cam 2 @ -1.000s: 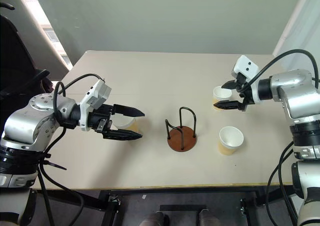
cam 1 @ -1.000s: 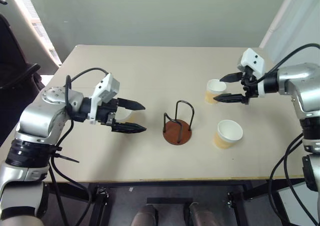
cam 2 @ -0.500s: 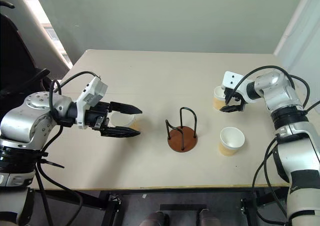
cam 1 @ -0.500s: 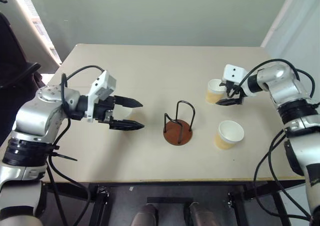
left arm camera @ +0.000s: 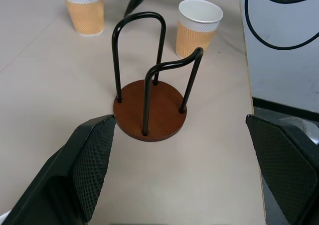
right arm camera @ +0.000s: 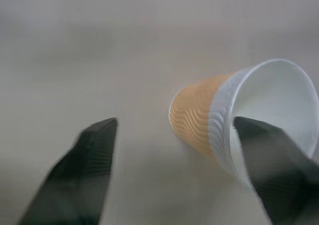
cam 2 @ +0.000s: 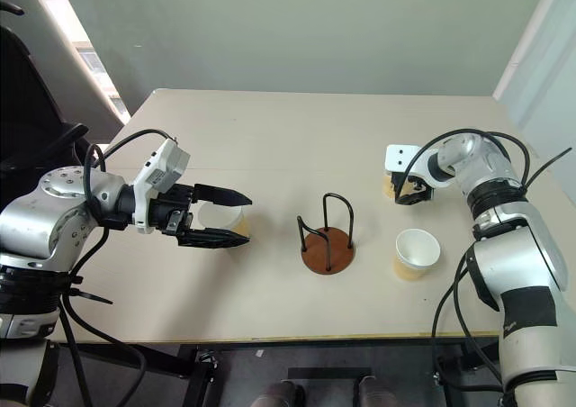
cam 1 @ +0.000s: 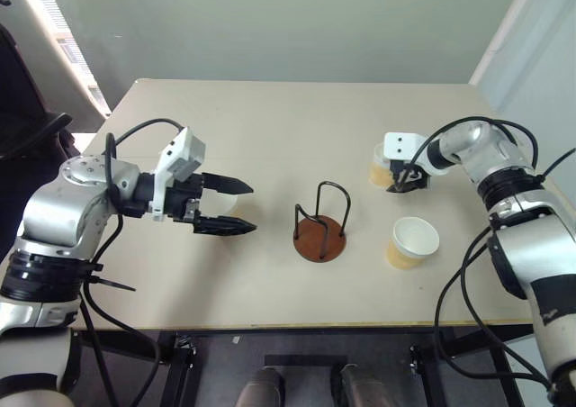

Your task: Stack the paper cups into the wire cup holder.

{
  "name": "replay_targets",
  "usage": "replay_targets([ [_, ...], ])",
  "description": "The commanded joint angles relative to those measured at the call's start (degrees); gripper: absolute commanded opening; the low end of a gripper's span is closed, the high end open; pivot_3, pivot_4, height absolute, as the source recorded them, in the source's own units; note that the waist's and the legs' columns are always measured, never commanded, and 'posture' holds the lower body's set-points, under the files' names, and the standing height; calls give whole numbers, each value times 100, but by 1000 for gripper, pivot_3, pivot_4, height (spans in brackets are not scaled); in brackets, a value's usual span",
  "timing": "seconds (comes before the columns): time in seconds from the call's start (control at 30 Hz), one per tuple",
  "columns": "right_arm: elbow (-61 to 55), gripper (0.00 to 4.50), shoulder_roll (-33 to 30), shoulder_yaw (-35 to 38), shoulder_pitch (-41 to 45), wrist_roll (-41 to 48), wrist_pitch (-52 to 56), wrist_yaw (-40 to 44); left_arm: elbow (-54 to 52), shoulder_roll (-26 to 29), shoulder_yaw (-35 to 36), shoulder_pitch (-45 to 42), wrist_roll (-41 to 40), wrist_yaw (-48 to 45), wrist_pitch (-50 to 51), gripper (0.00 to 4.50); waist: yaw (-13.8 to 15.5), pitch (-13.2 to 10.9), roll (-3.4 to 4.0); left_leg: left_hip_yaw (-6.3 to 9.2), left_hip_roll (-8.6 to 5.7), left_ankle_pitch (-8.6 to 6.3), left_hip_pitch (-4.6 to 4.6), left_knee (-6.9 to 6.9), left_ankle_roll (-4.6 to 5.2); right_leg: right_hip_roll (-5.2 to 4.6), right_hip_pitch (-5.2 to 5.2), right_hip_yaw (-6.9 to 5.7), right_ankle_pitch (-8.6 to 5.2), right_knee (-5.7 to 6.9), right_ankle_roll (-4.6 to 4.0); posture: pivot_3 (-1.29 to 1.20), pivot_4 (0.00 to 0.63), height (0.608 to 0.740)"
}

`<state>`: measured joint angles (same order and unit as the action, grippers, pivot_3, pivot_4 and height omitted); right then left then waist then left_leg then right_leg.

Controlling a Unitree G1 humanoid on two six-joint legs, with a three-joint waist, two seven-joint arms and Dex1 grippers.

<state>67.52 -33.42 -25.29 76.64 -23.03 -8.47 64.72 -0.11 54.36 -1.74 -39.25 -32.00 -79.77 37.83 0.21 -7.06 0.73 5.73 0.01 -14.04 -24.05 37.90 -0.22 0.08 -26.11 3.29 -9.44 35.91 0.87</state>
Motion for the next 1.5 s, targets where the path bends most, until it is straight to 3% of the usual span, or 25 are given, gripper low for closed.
replay_targets([
  [0.03, 116, 2316, 23, 19, 256, -121, -104, -71, -72, 50, 134, -60, 5, -36, -73, 4500, 5, 0, 0, 0, 0, 0, 0, 0, -1, 0, 0, 0, -1, 0, -1, 0, 150, 740],
  [0.2, 280, 473, 59, 55, 306, -198, -62, -65, -59, 21, 116, -40, 17, -48, -101, 4500, 7, 0, 0, 0, 0, -4, -1, -1, -4, 0, 0, 0, -2, -1, -3, 0, 150, 740],
  [0.27, 304, 24, 58, 73, 306, -212, -59, -50, -59, 20, 113, -35, 18, -52, -103, 4500, 5, 0, 0, 0, 0, -5, -1, -1, -5, 0, 0, 0, -2, -1, -4, 0, 150, 740],
  [0.57, -166, 24, -215, 325, 397, 50, -143, 487, 4, 46, 175, -39, -2, -128, -170, 4500, 8, -1, 2, 0, 0, -5, -2, -1, -5, 0, 0, -1, -3, -1, -5, 0, 150, 740],
  [0.73, -2777, 24, -677, 737, -51, 835, 668, 1819, 99, 38, 402, -130, -192, -274, -220, 4500, -3, -4, 6, -1, 1, -6, -13, -7, -9, 2, -11, -3, -8, -3, -12, 0, 150, 740],
  [0.83, -4960, 24, -987, 932, -421, 1417, 1858, 2534, 185, -73, 551, -219, -323, -344, -336, 4500, -7, -3, 5, -1, 5, -4, -10, -16, -14, 4, -10, -6, -12, -5, -18, 0, 150, 740],
  [1.03, -6949, 24, -1264, 853, -644, 2185, 3469, 2778, 363, -155, 661, -392, -350, -515, -624, 4500, -12, -3, 5, -1, 5, 12, -11, -4, -28, 6, -8, -5, -19, -2, -24, 0, 150, 740],
  [1.27, -7549, 24, -1243, 565, -695, 2462, 3832, 2761, 808, -24, 738, -755, -284, -716, -761, 4500, -16, -3, 5, 0, 4, 19, -6, 15, -2, 6, 3, -3, -38, 3, -58, 0, 150, 740],
  [1.5, -7511, 24, -1071, 300, -762, 2365, 3502, 2654, 934, -97, 803, -910, -239, -595, -916, 4500, -26, -3, 4, -1, 4, 23, -2, 13, 2, 6, 3, -2, -37, 7, -58, 0, 150, 740],
])
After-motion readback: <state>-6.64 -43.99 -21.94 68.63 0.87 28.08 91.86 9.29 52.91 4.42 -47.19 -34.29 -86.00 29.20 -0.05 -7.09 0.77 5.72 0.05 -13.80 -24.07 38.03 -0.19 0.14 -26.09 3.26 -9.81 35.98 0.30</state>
